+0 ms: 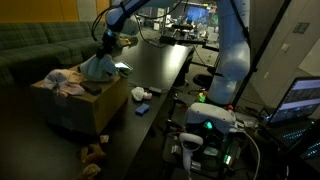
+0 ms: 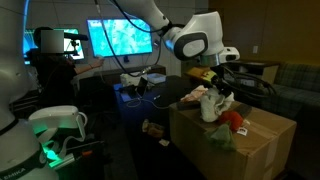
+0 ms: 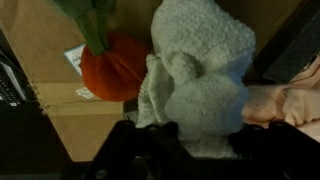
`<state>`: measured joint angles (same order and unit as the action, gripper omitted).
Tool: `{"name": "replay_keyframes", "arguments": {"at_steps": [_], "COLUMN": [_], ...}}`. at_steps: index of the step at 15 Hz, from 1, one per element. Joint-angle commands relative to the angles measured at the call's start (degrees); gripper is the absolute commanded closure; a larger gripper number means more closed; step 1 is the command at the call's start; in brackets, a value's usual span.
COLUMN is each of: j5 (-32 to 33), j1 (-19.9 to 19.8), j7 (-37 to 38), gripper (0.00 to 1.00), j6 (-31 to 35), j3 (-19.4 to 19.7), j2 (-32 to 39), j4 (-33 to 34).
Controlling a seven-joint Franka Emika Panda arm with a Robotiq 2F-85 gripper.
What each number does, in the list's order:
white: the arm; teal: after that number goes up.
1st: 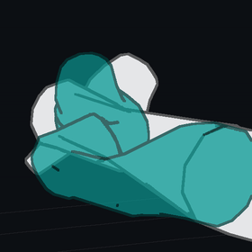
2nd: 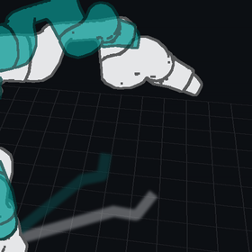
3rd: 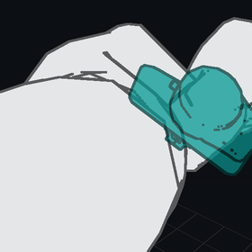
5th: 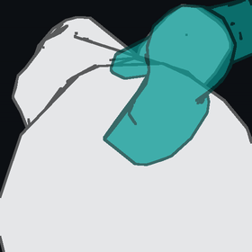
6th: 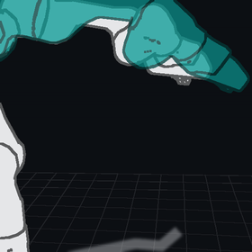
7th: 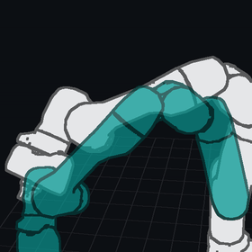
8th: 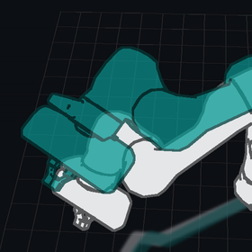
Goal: Pick up all the objects that are on the box and put them on the table, then pick up the objects that are on the table and put them on the box
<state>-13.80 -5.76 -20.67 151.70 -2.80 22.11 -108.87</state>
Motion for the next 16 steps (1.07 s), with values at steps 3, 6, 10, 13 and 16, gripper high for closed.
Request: {"name": "replay_keyframes", "arguments": {"at_steps": [3,6,10,13,16], "j5": [7.4,10.1,11.6,11.9,11.4], "j1": [1.8,2.3,2.6,3.3,4.6], "j7": [10.0,13.2,14.8,14.7,14.5], "gripper": [0.58,0.37,0.08,0.00,0.00], "j6": [3.7,4.4,4.8,5.0,4.6], "j3": [2.5,3.2,3.1,2.2,1.2], "j2": [4.6,4.2,0.3,-4.1,-8.4], "j4": [4.3,4.3,2.0,-1.2,-5.0]}}
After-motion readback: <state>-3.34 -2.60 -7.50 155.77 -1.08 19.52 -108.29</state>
